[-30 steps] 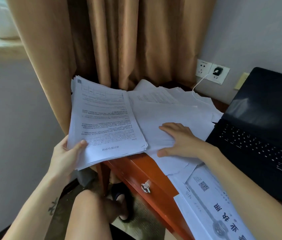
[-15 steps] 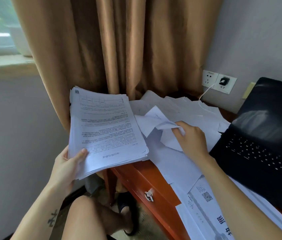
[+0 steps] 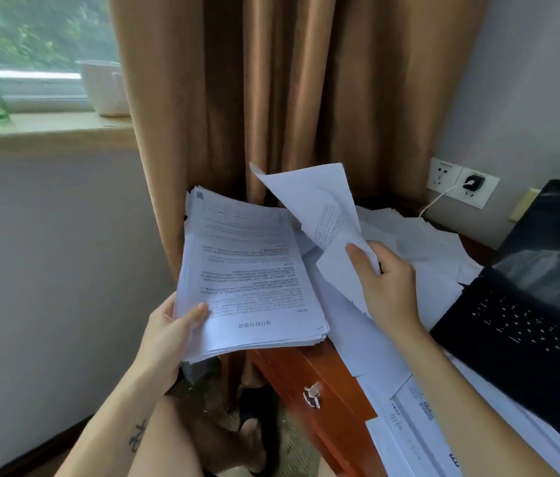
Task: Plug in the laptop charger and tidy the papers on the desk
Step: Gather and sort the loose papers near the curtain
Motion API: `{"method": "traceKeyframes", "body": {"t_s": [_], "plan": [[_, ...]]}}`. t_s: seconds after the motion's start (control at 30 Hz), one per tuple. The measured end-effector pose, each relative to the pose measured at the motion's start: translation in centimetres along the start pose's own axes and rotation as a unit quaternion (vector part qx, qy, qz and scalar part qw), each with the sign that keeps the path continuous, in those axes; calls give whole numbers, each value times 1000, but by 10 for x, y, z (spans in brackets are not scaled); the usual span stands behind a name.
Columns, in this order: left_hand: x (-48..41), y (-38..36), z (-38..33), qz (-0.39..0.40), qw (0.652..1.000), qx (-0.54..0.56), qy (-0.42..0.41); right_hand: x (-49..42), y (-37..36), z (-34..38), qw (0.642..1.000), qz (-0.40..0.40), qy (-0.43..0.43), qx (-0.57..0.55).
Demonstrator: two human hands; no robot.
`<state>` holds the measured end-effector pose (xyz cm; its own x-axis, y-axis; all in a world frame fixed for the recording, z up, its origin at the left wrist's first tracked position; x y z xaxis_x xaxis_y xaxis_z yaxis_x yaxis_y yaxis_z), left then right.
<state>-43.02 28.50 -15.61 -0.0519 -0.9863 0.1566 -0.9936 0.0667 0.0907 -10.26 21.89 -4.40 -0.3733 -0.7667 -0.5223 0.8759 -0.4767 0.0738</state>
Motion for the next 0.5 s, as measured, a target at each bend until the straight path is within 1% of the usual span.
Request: {"method": "traceKeyframes", "body": {"t_s": [0.07, 0.13, 0.17, 0.2, 0.23, 0.3, 0.33, 0.37, 0.4, 0.43, 0.5], "plan": [[3, -2, 1, 5, 1000, -7, 11, 7, -19, 6, 996, 50, 60, 50], [6, 0, 5, 13, 999, -17, 26, 19, -41, 12, 980, 112, 135, 99], [8, 1, 7, 18, 999, -20, 29, 24, -52, 12, 972, 152, 149, 102], [10, 2, 7, 22, 999, -22, 32, 30, -64, 8, 965, 200, 136, 106], [12, 3, 8, 27, 999, -23, 35, 34, -74, 0, 954, 253, 104, 120], [14, 3, 10, 42, 998, -23, 47, 46, -86, -19, 917, 350, 48, 184], [14, 2, 11, 48, 997, -18, 56, 52, -88, -29, 901, 383, 24, 200], [15, 2, 13, 49, 996, -10, 67, 56, -88, -37, 895, 401, -2, 196], [15, 2, 15, 44, 995, 3, 85, 56, -85, -43, 897, 399, -25, 187], [15, 4, 18, 35, 993, 20, 109, 52, -81, -45, 903, 384, -29, 189], [14, 2, 25, 50, 987, 55, 144, 40, -70, -44, 913, 334, 4, 235]]}}
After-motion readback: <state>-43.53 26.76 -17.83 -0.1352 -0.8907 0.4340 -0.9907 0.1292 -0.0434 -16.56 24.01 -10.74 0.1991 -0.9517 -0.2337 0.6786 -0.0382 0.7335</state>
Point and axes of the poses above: each hand's wrist, its own x-axis away from the middle knuckle, its own y-axis out of the back of the hand, z = x × y, the point moved 8 cm from there along -x, towards the middle knuckle, and after that the axes turned 15 degrees about -x, right-handed, at the moved point
